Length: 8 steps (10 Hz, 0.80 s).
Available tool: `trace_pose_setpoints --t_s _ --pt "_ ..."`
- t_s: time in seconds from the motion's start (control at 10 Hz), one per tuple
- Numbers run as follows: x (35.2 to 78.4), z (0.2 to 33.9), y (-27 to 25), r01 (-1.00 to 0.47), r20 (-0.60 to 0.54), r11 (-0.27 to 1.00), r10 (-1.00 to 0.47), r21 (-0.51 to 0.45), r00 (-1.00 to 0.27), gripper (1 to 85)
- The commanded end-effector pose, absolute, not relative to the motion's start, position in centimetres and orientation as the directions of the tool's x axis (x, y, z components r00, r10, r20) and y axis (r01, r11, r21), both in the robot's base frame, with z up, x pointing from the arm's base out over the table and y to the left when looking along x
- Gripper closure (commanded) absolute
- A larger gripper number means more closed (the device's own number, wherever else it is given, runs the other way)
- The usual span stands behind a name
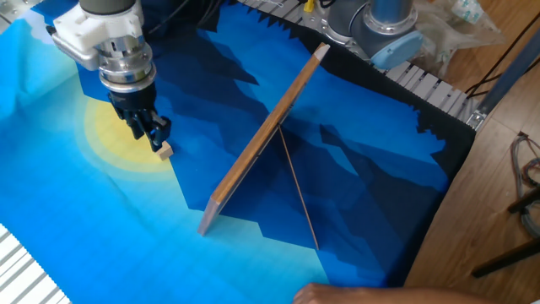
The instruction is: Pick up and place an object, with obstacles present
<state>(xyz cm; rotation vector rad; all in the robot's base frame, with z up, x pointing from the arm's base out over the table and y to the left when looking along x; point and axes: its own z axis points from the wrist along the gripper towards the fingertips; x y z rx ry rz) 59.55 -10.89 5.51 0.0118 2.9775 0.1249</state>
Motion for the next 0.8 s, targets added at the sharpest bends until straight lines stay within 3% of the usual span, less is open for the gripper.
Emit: trace_pose_setpoints --t_s 0.0,0.7 --pt "59.4 4.2 -10.8 0.022 -0.166 0.995 0.039 0.101 -0.985 37.3" --pt "58.2 2.3 -10.5 0.014 -0.168 0.995 0.031 0.100 -0.985 37.7"
